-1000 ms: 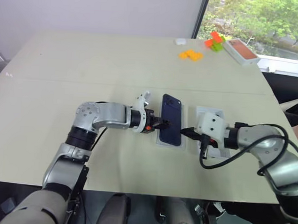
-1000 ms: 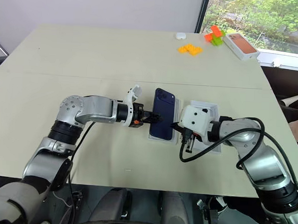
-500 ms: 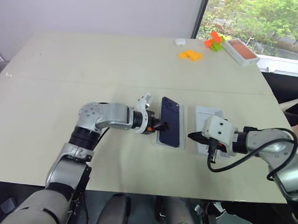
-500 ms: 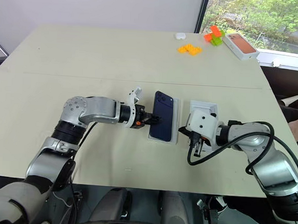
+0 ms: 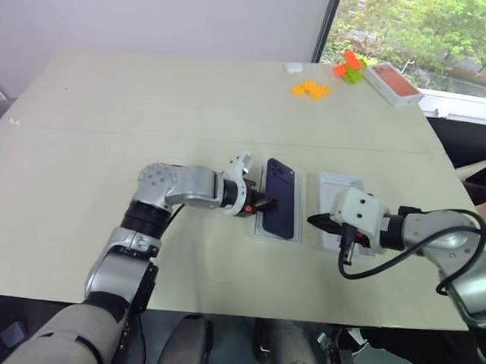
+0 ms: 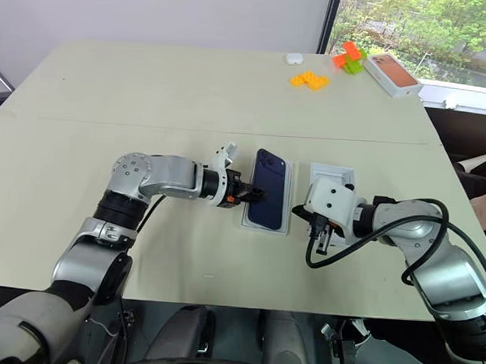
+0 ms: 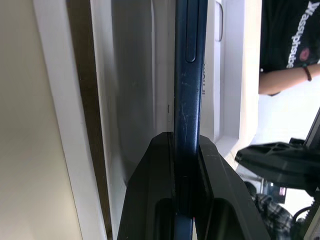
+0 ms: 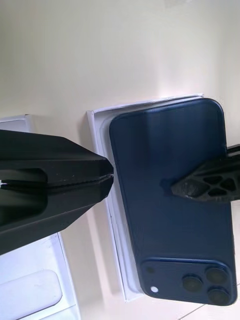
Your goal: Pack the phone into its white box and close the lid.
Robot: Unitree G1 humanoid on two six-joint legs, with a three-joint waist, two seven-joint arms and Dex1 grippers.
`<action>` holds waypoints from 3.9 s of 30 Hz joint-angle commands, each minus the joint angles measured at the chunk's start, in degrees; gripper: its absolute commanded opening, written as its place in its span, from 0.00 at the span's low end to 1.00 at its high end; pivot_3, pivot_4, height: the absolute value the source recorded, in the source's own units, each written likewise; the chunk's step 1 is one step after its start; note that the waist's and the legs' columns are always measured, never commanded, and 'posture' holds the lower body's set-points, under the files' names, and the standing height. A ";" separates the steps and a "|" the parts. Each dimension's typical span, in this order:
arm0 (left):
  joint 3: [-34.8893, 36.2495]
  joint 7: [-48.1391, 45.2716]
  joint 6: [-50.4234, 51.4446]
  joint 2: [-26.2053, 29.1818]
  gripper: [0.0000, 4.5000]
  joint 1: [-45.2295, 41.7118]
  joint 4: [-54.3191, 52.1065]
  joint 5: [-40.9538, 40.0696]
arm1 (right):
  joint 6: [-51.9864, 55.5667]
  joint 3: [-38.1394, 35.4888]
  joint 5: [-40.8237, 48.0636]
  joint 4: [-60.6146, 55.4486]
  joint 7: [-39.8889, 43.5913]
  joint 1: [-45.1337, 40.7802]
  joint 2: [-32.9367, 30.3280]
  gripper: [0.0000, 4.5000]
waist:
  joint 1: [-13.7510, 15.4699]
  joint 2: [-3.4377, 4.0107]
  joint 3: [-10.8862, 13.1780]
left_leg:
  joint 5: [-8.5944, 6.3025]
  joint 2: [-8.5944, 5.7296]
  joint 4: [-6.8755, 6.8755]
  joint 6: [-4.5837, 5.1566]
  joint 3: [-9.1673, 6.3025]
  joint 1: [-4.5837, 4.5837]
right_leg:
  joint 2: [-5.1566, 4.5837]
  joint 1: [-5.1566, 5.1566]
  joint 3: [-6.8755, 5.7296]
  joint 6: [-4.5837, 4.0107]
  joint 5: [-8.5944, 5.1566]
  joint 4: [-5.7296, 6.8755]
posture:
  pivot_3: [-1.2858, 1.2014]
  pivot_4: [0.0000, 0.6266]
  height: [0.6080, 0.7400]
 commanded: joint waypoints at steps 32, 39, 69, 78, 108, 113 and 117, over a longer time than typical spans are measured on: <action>7.88 -7.02 7.08 12.30 0.60 -0.37 -6.05 -2.30 | -1.06 0.57 0.94 -1.26 -0.39 -1.74 -0.04 0.00 | -0.04 0.00 0.00 | 0.04 0.01 0.00 -0.08 -0.03 0.04 | -0.02 0.00 0.00 0.02 0.00 0.06 | 0.52 0.24 1.00; 5.38 -13.12 7.03 15.91 0.60 3.79 -13.07 12.21 | -1.47 1.16 0.88 -0.63 -0.65 -2.60 0.16 0.00 | -0.15 0.00 0.00 | 0.04 0.00 0.00 -0.08 -0.03 0.03 | -0.01 0.00 0.00 0.02 0.00 0.05 | 0.52 0.24 1.00; -3.59 -53.78 -19.84 21.80 0.01 18.76 -34.57 63.11 | 6.71 21.00 -11.17 8.92 -16.19 -19.82 21.20 0.00 | -1.05 0.00 0.00 | -0.26 0.35 0.00 0.50 0.14 0.03 | 0.07 -0.04 0.02 -0.02 0.00 0.02 | 0.52 0.24 1.00; 0.01 -57.50 -20.82 23.07 0.01 23.76 -39.02 65.74 | 7.26 24.58 -14.37 13.21 -16.90 -20.73 24.43 0.00 | -1.55 0.00 0.00 | -0.34 0.38 0.00 0.64 0.11 -0.06 | 0.04 -0.10 0.00 -0.01 0.01 0.03 | 0.52 0.24 1.00; 1.99 -73.38 -36.59 26.06 0.01 32.84 -43.26 72.72 | 10.21 21.43 -13.76 10.30 -16.13 -19.30 23.65 0.00 | -1.51 0.01 0.01 | -0.36 0.48 0.01 0.68 0.16 -0.01 | 0.15 -0.09 0.01 -0.02 0.01 0.05 | 0.52 0.24 1.00; 2.15 -73.67 -36.52 25.83 0.01 32.85 -43.26 73.08 | 10.21 21.43 -13.76 10.30 -16.13 -19.30 23.65 0.00 | -1.57 0.01 0.01 | -0.37 0.49 0.01 0.69 0.15 -0.01 | 0.15 -0.09 0.00 -0.02 0.01 0.06 | 0.52 0.24 1.00; 2.26 -73.85 -36.45 25.65 0.01 32.86 -43.28 73.33 | 10.21 21.43 -13.76 10.30 -16.13 -19.31 23.65 0.00 | -1.53 0.01 0.01 | -0.37 0.49 0.01 0.69 0.15 0.00 | 0.15 -0.09 0.00 -0.02 0.01 0.06 | 0.52 0.24 1.00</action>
